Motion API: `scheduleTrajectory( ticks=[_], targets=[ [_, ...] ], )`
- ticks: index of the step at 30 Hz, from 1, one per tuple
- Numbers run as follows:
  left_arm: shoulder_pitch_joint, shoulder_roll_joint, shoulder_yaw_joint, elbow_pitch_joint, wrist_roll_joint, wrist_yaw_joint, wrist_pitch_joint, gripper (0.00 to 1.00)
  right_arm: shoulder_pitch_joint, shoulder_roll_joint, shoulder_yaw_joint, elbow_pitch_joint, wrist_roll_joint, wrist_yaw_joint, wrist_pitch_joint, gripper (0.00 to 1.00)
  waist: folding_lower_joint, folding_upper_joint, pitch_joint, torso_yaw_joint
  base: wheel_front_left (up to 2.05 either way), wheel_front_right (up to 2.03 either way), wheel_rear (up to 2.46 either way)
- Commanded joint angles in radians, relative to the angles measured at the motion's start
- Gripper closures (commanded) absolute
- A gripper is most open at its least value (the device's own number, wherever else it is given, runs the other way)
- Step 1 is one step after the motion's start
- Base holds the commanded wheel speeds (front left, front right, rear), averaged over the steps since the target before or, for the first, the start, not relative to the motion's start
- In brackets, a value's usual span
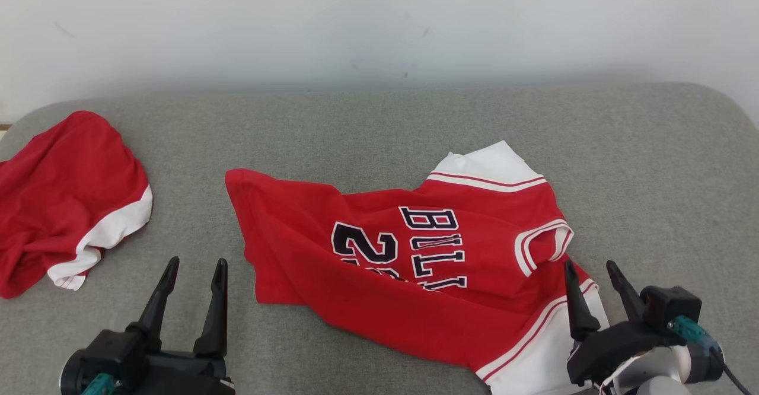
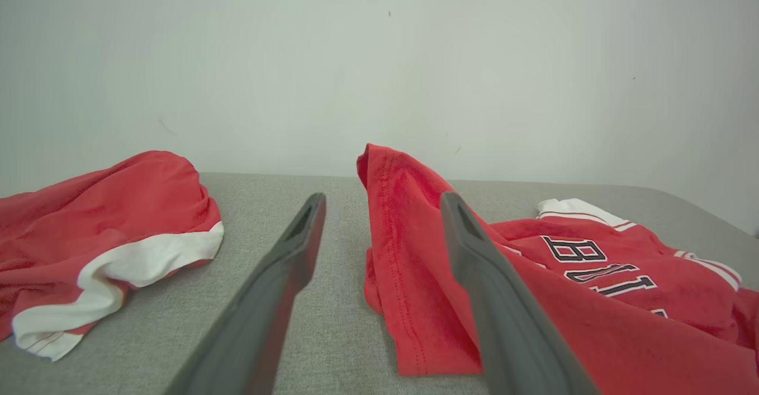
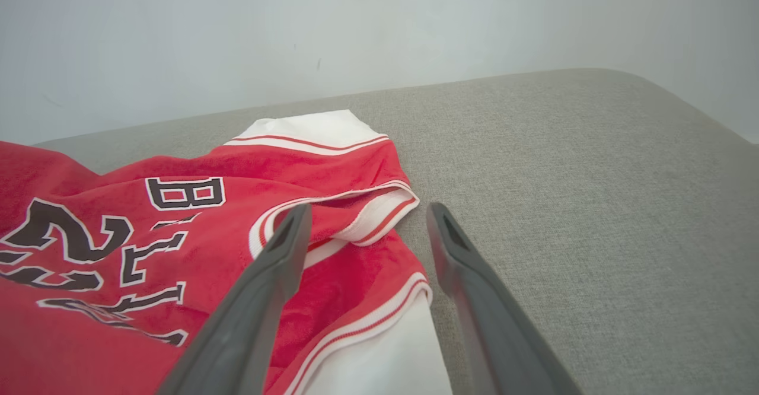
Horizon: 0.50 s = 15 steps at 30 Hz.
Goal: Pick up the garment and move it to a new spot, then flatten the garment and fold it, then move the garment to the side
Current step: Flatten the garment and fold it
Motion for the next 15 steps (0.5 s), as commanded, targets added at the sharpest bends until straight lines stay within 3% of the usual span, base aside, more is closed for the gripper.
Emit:
scheduleTrajectory(
  ticks=[1, 15],
  targets=[
    [0.024, -0.012, 0.013, -0.01, 0.014, -0.003, -0.004, 0.0, -0.022, -0.012, 0.0, 0.014, 0.005, 0.001, 0.007, 0.0, 0.0, 0.0, 0.004, 0.007, 0.0, 0.0, 0.0],
    [0.031, -0.099, 0.09, -0.012, 0.085, -0.082, -0.004, 0.0, -0.227, -0.062, 0.011, 0.28, 0.045, 0.0, 0.041, 0.0, 0.0, 0.0, 0.018, 0.048, 0.0, 0.0, 0.0]
  ],
)
